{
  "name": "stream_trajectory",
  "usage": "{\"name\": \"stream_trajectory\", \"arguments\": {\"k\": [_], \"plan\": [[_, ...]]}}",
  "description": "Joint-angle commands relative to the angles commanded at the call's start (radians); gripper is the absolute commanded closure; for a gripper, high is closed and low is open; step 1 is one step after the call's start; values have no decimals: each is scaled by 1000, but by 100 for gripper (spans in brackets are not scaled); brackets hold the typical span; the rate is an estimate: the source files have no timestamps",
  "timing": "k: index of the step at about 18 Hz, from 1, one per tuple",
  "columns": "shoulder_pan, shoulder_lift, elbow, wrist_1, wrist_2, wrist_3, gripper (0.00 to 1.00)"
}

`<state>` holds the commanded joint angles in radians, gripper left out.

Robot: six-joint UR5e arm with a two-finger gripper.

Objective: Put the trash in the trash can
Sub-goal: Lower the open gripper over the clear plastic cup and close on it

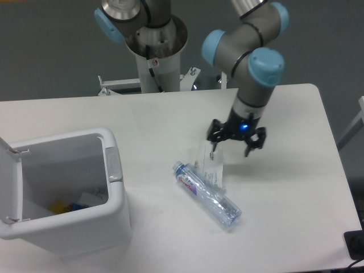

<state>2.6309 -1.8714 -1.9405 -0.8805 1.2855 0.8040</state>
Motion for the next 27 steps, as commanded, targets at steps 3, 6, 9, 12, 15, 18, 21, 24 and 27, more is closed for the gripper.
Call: {"name": "stream_trajectory", "arguments": {"k": [3,6,9,12,15,18,21,24,27], "plan": [[-6,-9,-3,8,8,-14,7],[-12,-17,-3,20,44,-11,7],[-12,-22,-3,20,71,-8,7],[-12,-26,-3,21,92,-8,8],[-14,-28,-3,28,107,-11,35],[-14,-26,-3,31,107,-16,75],[-12,-20,-3,29,107,-8,100],[7,1,-20,28,107,87,100],[40,43,-32,25,106,156,100]]}}
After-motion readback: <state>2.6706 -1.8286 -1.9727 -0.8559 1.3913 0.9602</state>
